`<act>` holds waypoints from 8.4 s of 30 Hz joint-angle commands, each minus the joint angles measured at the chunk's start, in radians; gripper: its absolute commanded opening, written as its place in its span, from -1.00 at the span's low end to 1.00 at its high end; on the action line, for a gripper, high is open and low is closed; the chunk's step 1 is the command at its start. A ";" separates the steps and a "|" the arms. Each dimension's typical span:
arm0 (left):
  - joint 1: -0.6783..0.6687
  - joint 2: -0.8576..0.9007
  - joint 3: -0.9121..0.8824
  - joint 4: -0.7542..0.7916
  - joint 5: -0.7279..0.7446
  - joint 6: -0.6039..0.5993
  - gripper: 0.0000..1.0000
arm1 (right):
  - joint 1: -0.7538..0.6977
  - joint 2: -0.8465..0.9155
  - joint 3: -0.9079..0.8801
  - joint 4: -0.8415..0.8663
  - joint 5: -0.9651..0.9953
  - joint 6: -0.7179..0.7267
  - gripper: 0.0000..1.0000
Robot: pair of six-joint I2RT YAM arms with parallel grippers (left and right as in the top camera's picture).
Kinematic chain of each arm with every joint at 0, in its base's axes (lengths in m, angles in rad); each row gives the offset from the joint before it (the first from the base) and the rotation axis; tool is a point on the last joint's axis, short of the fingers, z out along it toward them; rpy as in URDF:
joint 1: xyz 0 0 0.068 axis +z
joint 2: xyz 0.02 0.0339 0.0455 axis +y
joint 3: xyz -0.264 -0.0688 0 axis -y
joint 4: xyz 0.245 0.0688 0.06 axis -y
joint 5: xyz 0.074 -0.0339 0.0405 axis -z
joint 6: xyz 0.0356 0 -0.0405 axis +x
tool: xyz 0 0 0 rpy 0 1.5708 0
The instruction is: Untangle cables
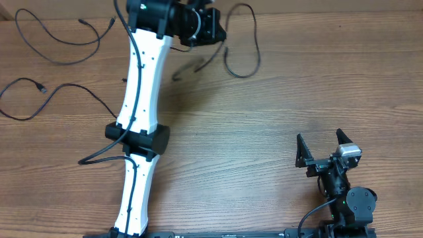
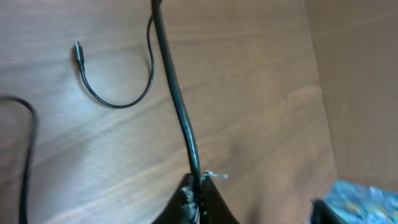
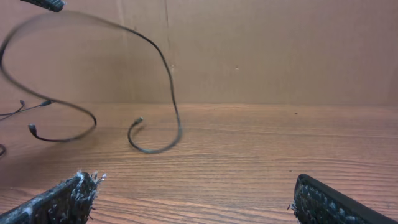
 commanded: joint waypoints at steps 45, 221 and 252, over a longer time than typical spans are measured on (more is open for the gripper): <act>-0.428 -0.007 -1.012 0.470 -0.637 0.151 0.08 | -0.001 -0.007 -0.010 0.005 0.009 -0.008 1.00; 0.063 -0.295 -0.064 0.056 0.737 -0.130 -0.92 | -0.001 -0.007 -0.010 0.005 0.009 -0.008 1.00; 0.365 -0.632 -0.064 -0.107 0.292 -0.362 -0.92 | -0.001 -0.007 -0.010 0.005 0.009 -0.008 1.00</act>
